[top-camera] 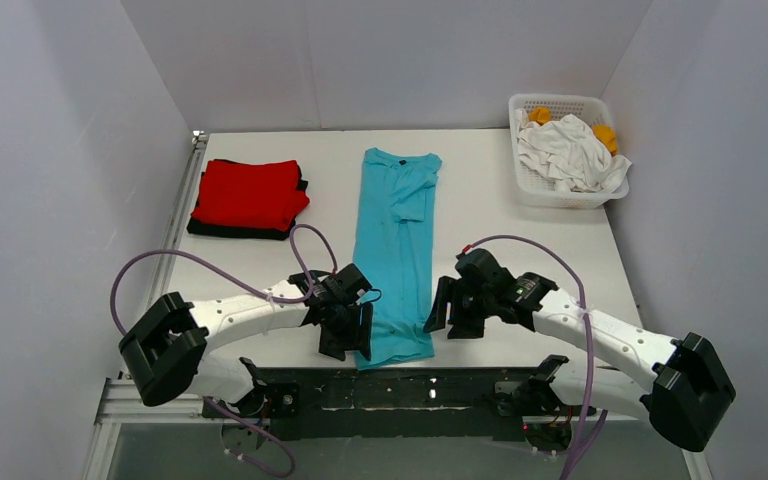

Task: Fold and stack the t-shirts
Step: Grab the bottom of the folded rectangular tshirt with both arms

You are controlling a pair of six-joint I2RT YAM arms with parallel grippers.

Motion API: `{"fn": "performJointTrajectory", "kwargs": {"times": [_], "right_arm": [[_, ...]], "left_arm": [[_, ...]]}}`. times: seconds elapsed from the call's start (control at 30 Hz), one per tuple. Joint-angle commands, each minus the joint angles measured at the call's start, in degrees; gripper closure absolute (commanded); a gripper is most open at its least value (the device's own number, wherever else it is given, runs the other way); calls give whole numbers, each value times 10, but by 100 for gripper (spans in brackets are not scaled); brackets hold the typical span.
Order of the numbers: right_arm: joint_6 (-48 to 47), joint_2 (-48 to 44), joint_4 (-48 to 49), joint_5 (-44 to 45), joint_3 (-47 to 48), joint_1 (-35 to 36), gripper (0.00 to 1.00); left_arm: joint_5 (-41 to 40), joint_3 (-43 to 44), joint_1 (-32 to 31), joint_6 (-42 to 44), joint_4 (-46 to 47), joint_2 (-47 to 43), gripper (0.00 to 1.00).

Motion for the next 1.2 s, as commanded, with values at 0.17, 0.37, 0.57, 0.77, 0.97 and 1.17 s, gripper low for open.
{"fn": "performJointTrajectory", "kwargs": {"times": [0.17,0.37,0.57,0.77,0.97,1.17], "right_arm": [[121,35,71,16,-28,29,38],[117,65,71,-4,-40,36,41],[93,99,87,-31,-49,42,43],[74,163,113,-72,-30,56,49],[74,183,105,-73,-21,62,77],[90,124,56,-62,-22,95,99]], "left_arm": [[22,-53,2,-67,-8,32,57],[31,-60,3,-82,15,60,61],[41,-42,2,-75,11,85,84],[39,-36,3,-66,0,73,100],[36,-61,3,-76,21,47,100],[85,-84,3,-55,15,-34,100]]}}
